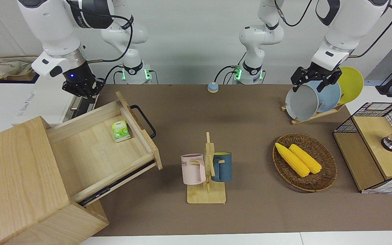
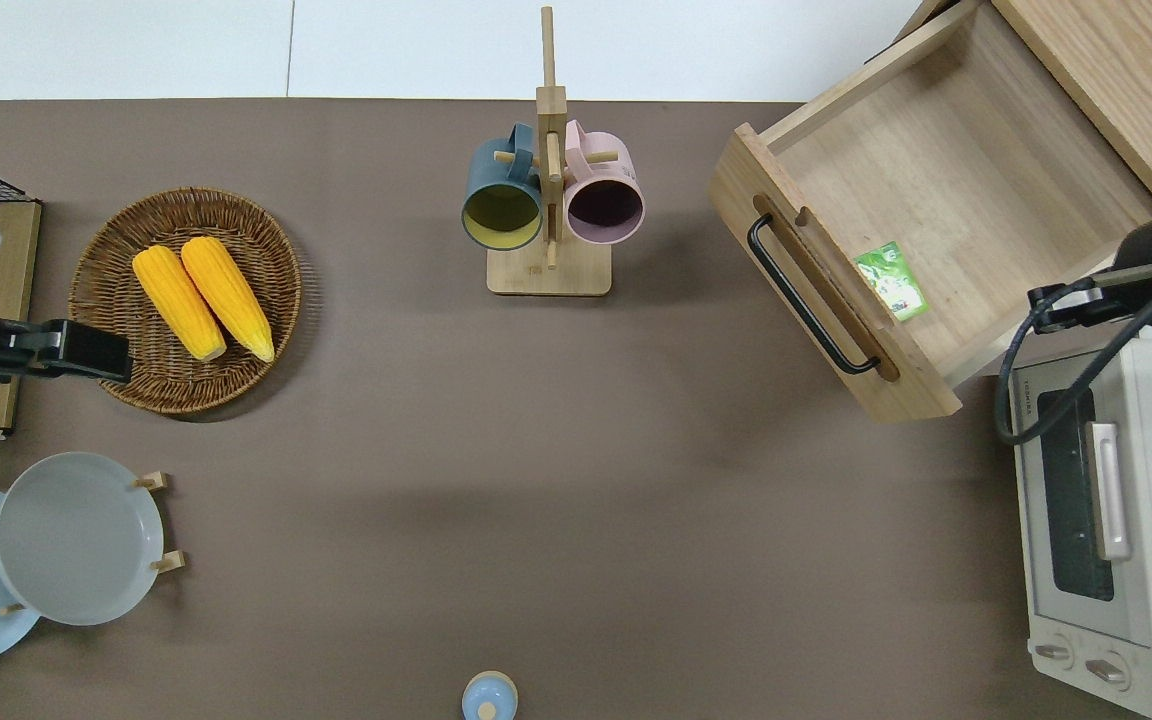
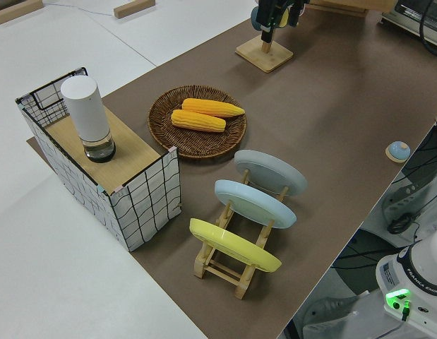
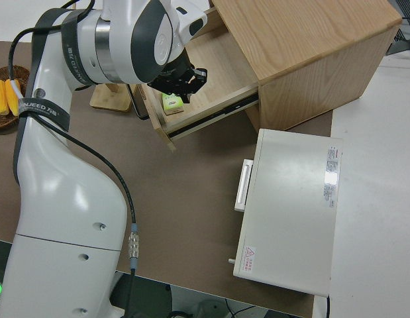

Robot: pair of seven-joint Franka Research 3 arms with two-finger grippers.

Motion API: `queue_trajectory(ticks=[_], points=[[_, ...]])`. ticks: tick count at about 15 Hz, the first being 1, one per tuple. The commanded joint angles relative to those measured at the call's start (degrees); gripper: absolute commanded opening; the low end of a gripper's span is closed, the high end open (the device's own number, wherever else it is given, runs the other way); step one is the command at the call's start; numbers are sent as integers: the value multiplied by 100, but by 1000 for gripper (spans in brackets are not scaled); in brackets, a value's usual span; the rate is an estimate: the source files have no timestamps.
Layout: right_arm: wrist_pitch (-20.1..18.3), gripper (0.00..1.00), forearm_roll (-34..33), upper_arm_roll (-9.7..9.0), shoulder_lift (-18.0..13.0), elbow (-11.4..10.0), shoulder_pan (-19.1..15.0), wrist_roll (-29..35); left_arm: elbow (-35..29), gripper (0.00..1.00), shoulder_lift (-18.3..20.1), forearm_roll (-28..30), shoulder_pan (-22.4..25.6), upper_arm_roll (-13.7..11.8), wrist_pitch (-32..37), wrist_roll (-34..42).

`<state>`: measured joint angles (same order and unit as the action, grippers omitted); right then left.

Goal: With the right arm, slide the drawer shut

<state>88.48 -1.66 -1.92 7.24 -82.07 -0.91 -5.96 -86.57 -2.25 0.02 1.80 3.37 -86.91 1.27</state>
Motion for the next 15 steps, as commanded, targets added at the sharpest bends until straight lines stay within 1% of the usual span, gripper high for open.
queue_trajectory(ticks=[1,3,4,6,7,9,12,15], points=[[-94,0,-98,-54,-4,51,-49,-10,149,993,-65,-98,31,40,113,57],[-138,0,-98,-45,-12,77,-23,-1,149,993,-65,-98,31,40,113,57],[-225,0,-107,-62,-13,95,-14,16,149,993,-65,-98,31,40,113,57],[-366,0,-124,-106,-13,270,12,77,140,993,-65,-98,31,40,113,57],[-419,0,-133,-133,-39,288,21,208,149,993,-65,-98,31,40,113,57],[-524,0,-308,-115,-100,288,257,420,140,993,-65,-98,31,40,113,57],[-674,0,-405,-124,-180,428,460,788,149,993,-65,-98,31,40,113,57],[-727,0,-405,-115,-215,507,776,1402,140,993,-65,-98,31,40,113,57]])
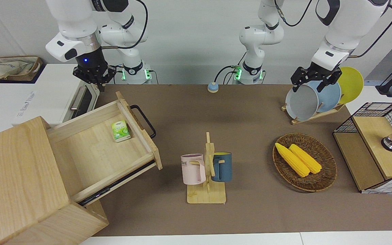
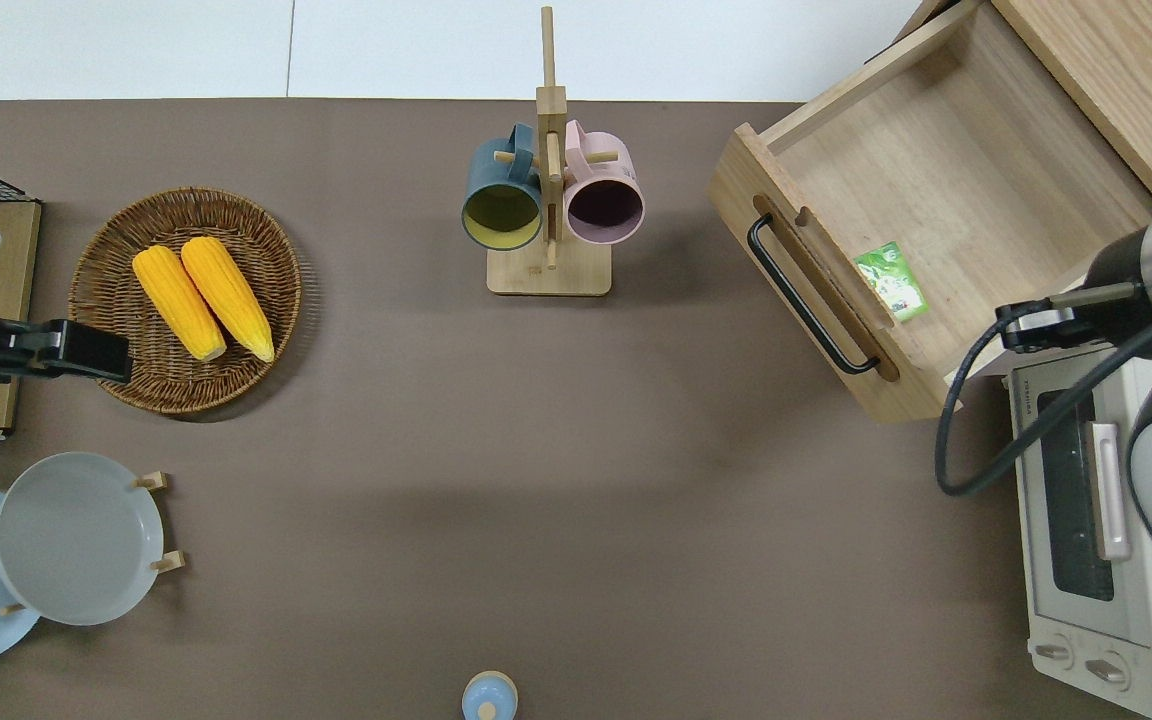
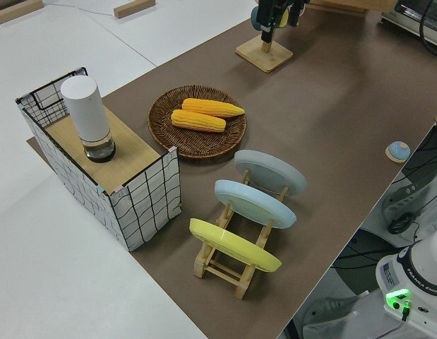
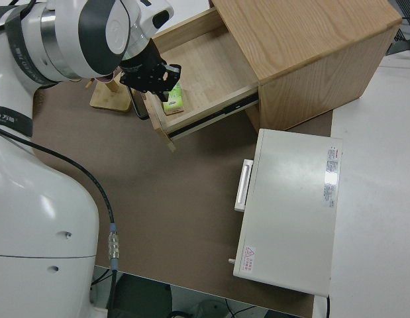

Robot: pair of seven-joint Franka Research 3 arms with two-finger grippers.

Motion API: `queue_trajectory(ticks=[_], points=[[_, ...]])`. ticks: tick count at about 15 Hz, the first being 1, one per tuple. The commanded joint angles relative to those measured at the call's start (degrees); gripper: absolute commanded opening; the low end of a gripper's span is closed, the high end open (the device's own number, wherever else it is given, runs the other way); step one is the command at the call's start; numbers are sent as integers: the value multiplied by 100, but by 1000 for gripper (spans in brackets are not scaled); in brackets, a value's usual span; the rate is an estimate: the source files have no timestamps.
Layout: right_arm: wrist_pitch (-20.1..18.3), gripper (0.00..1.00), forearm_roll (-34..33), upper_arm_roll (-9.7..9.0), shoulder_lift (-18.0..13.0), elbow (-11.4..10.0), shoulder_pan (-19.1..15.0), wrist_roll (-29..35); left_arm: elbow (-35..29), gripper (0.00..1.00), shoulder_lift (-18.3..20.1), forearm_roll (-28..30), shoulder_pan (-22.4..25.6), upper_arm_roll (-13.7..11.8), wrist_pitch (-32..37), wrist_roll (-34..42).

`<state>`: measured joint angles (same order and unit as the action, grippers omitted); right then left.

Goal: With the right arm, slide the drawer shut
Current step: 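Move the right gripper to the front panel of the open drawer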

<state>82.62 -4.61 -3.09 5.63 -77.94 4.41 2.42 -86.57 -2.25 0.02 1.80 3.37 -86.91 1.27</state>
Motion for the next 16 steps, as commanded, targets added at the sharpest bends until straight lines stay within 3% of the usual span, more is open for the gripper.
queue_trajectory(ticks=[1,5,12,16], points=[[-141,0,-110,1,-62,104,375,853,140,993,-65,-98,31,40,113,57],[-106,0,-101,-8,-53,130,920,1925,149,993,-65,-98,31,40,113,48],[113,0,13,-60,166,95,1509,4087,149,993,-65,-98,31,40,113,57],[438,0,268,-60,351,-71,1572,5047,140,993,-65,-98,31,40,113,57]])
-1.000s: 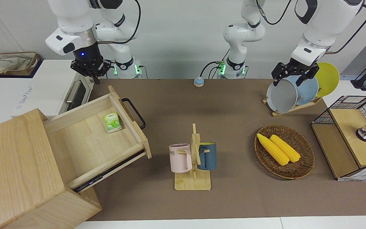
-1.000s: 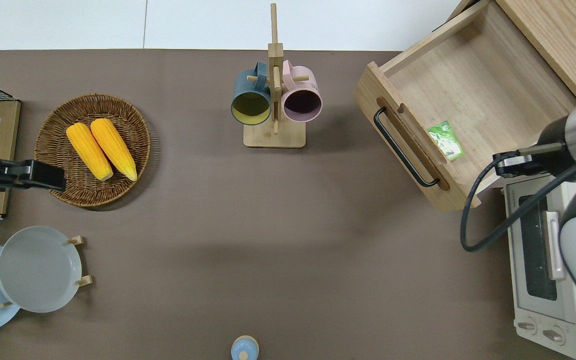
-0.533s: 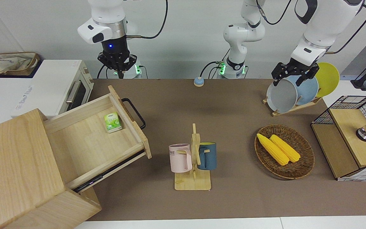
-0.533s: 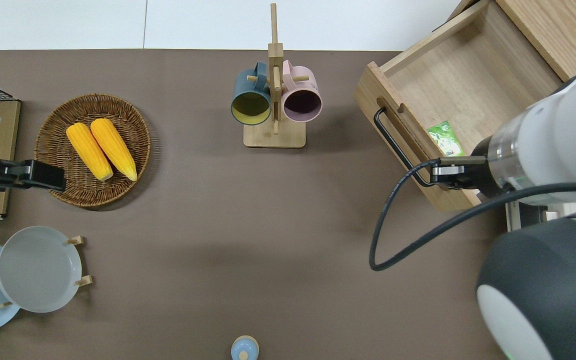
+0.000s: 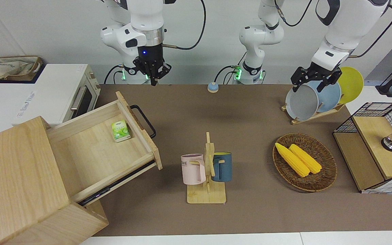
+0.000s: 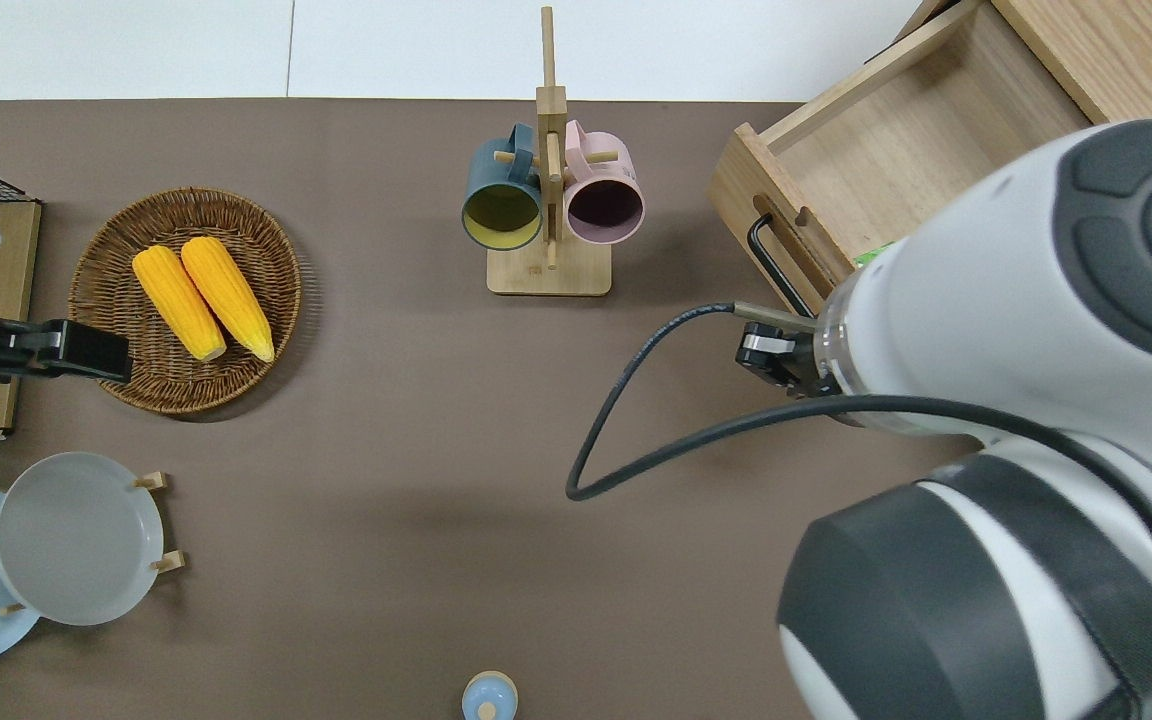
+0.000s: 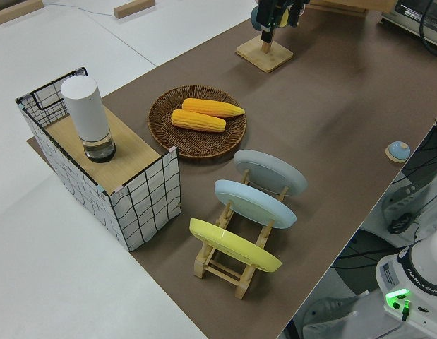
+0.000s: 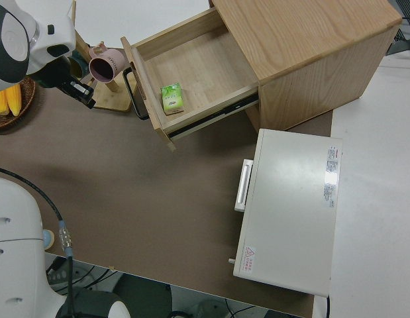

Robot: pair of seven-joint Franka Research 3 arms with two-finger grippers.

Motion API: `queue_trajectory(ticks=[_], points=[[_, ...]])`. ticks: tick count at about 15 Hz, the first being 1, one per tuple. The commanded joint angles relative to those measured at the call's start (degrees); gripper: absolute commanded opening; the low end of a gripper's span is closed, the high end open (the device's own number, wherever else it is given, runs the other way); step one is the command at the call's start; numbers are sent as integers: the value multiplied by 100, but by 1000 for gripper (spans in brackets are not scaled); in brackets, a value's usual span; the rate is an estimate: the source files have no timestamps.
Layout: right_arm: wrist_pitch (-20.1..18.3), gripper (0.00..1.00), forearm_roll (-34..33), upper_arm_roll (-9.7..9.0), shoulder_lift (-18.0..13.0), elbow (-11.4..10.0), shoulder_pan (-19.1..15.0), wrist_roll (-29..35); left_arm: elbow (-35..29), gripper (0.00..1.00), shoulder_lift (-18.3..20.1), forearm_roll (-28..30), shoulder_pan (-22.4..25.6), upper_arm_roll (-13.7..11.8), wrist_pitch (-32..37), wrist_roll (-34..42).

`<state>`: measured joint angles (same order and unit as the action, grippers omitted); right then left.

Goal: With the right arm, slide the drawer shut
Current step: 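Move the right gripper to the front panel of the open drawer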

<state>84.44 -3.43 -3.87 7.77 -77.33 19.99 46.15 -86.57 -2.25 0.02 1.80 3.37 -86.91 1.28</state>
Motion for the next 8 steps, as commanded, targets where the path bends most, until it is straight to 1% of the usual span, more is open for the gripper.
queue_trajectory(ticks=[1,3,4,7,8], points=[[318,0,158,18,163,-229,22,824,149,993,-65,-98,31,40,113,57],[458,0,184,18,224,-387,13,1096,149,993,-65,-98,31,40,113,57],[511,0,202,18,294,-449,13,1333,140,993,-65,-98,31,40,113,57],[520,0,307,18,461,-458,-4,1799,149,993,-65,-98,31,40,113,57],[599,0,368,27,488,-493,-30,1914,140,993,-74,-98,31,40,113,57]])
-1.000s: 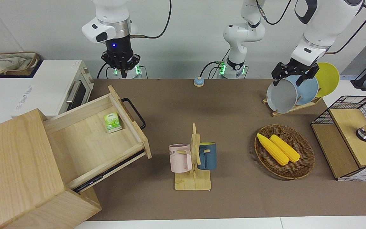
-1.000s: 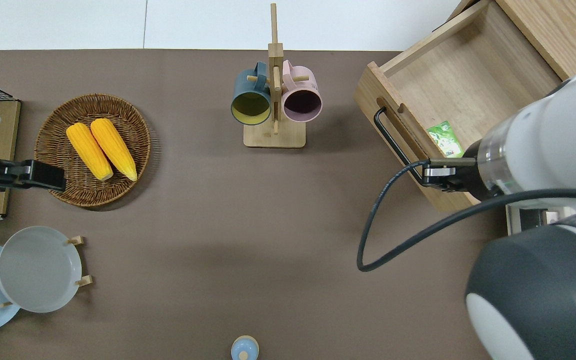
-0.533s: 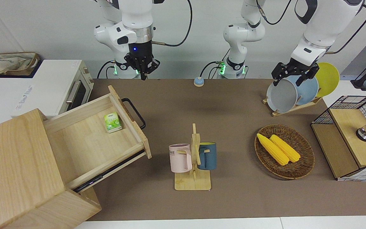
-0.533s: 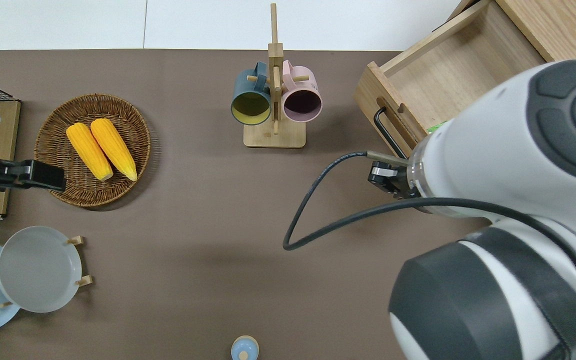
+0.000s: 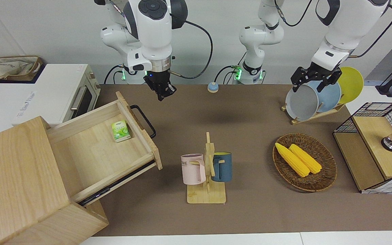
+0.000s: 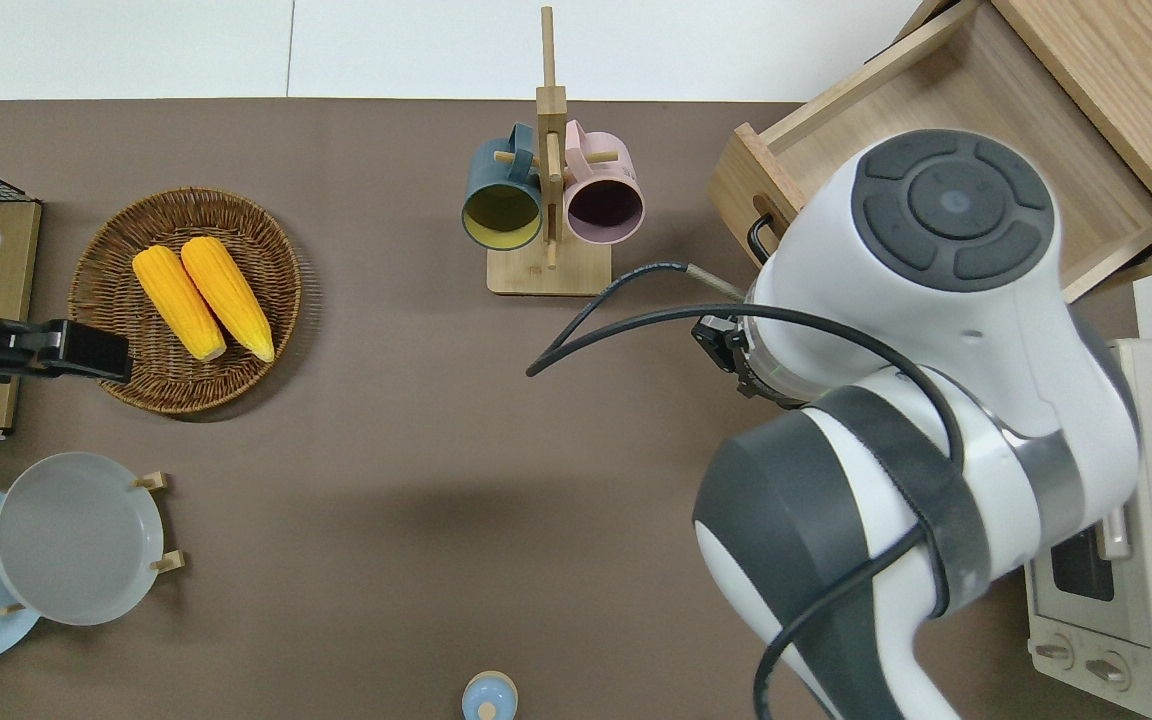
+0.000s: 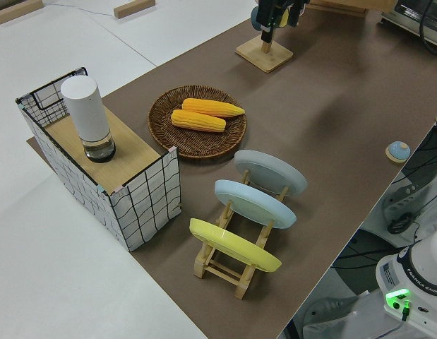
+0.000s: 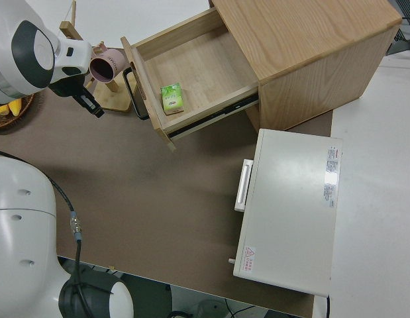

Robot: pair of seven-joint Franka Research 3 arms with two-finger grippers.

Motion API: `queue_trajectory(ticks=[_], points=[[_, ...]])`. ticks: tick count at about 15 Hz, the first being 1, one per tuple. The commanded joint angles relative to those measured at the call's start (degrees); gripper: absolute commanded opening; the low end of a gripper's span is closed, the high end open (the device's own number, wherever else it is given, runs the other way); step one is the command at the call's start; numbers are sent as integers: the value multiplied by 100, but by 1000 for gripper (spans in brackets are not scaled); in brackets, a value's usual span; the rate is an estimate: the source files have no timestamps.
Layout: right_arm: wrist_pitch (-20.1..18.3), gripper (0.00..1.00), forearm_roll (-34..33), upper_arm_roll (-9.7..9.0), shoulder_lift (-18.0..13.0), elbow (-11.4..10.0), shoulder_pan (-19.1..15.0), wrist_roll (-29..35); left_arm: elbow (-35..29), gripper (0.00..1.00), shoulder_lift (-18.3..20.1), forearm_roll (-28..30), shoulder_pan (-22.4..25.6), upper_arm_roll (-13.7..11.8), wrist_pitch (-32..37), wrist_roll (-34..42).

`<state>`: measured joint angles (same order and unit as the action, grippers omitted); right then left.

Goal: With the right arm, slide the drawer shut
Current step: 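Push the drawer front away from the robot with the right gripper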

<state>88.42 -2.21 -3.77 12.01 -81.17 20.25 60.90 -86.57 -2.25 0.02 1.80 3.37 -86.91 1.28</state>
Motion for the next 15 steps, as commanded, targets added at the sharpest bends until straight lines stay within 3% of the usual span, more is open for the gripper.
queue_trajectory(ticks=[1,5,15], points=[[332,0,317,17,65,-231,-74,536,149,993,-65,-98,31,40,113,57],[763,0,344,26,109,-549,-153,826,149,993,-65,-98,31,40,113,57],[1501,0,475,61,398,-777,-425,1178,149,993,-65,-98,31,40,113,57]])
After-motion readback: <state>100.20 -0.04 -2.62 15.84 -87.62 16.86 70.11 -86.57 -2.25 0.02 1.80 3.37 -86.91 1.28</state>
